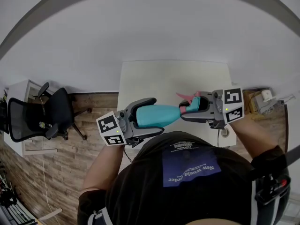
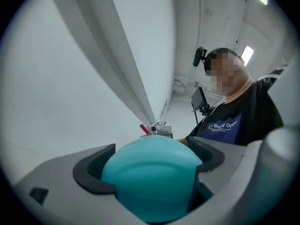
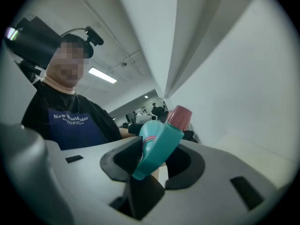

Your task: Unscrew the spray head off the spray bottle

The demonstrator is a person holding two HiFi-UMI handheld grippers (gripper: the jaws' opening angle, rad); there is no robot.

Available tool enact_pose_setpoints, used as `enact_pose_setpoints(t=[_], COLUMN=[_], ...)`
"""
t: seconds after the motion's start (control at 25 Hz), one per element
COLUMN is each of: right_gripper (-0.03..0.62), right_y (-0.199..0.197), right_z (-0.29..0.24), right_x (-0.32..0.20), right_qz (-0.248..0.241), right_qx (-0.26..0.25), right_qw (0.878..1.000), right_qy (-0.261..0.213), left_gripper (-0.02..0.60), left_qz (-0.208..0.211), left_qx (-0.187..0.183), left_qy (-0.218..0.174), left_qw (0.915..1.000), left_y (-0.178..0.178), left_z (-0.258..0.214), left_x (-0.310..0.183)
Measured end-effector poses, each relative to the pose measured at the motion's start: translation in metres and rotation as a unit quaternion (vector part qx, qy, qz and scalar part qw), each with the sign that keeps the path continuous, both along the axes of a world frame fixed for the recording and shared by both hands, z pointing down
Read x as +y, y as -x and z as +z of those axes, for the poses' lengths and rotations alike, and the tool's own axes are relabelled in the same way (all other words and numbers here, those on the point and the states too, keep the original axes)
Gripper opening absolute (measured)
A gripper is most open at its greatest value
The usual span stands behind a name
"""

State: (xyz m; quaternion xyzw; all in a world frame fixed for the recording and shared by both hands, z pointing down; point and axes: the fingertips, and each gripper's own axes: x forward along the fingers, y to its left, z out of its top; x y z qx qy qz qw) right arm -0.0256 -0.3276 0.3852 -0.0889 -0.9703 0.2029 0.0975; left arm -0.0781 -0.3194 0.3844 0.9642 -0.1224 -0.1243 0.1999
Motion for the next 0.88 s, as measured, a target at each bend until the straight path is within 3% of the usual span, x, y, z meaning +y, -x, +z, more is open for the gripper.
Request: enact_pose_setpoints(t=[0.2,0.4,0.64,0.88], right_gripper=[0.132,0.132,0.132,0.132], right_y=[-0.007,-0.008,-0.004,-0.004], right_z=[-0.003,-0.002,0.006,0.008], right_x=[0.01,0.022,0.029,0.032], right_qz=[-0.012,-0.033,-0.064,-0.081], right_qx=[0.007,0.017,0.061,0.078], right_qw=[0.995,0.981,0.953,0.923], right_qy=[-0.099,-0.188,-0.289,-0.368], left_gripper=[0.5,0.5,0.5,0.5], left_qz=[0.024,0.046,0.071,0.084], left_qx=[0.044,0.076,0.116,0.131], left_qy=[0.08,0.14,0.213,0.24], left_qw=[0.9955,0.9862,0.9676,0.9583], left_y=[-0.008,-0.009,-0.002,-0.004], left_z=[0.008,0.013,0.023,0.027], left_x=[0.0,0.002,0.002,0.0])
